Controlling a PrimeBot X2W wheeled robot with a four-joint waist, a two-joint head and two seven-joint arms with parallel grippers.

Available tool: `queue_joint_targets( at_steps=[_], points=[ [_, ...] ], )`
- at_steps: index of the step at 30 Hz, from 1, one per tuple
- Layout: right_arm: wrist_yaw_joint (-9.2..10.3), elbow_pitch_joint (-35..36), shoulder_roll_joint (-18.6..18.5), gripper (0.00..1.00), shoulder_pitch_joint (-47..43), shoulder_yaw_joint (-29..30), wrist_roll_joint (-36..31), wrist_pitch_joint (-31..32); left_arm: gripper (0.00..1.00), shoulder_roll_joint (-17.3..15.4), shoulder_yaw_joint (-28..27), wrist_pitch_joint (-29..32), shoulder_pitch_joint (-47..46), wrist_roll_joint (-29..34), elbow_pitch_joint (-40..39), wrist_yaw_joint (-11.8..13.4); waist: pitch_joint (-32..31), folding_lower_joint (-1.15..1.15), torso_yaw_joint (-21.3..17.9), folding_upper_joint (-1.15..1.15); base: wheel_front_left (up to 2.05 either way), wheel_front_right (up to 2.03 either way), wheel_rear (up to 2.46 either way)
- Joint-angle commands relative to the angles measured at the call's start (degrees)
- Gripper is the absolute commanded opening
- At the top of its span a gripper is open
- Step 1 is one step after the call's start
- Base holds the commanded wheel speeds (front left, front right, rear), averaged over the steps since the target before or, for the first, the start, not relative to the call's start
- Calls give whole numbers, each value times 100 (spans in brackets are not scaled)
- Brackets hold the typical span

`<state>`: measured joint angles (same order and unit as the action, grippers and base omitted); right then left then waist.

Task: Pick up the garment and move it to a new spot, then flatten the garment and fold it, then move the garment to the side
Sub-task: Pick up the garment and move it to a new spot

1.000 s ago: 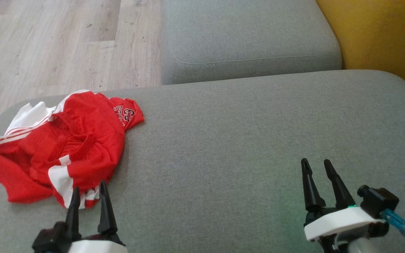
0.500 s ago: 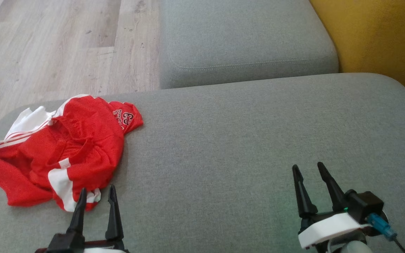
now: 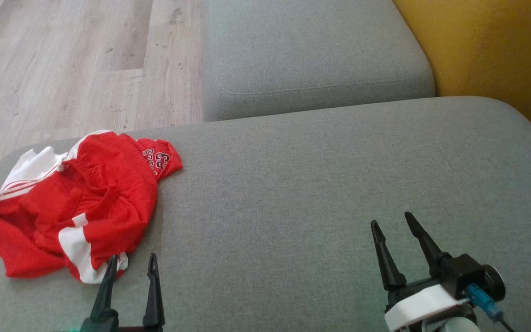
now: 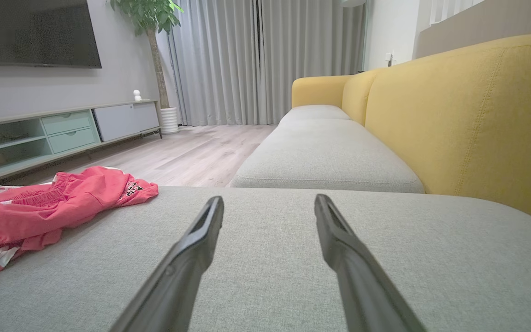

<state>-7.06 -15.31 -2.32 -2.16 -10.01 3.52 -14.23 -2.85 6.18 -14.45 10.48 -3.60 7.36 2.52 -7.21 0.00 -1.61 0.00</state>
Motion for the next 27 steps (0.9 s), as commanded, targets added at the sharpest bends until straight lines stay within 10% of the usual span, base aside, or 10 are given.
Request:
queue_joint_targets(
  at_steps=[1,27],
  points=[
    [-43,197,-55,100,144,-137,-23,-77,100,-11,-197,-55,-220,24,-157,26,-1,0,-1,0,0,0,0],
    [-43,250,-55,100,105,-141,-7,-77,100,-3,-205,-55,-285,19,-8,47,48,0,224,0,0,0,0]
  ],
)
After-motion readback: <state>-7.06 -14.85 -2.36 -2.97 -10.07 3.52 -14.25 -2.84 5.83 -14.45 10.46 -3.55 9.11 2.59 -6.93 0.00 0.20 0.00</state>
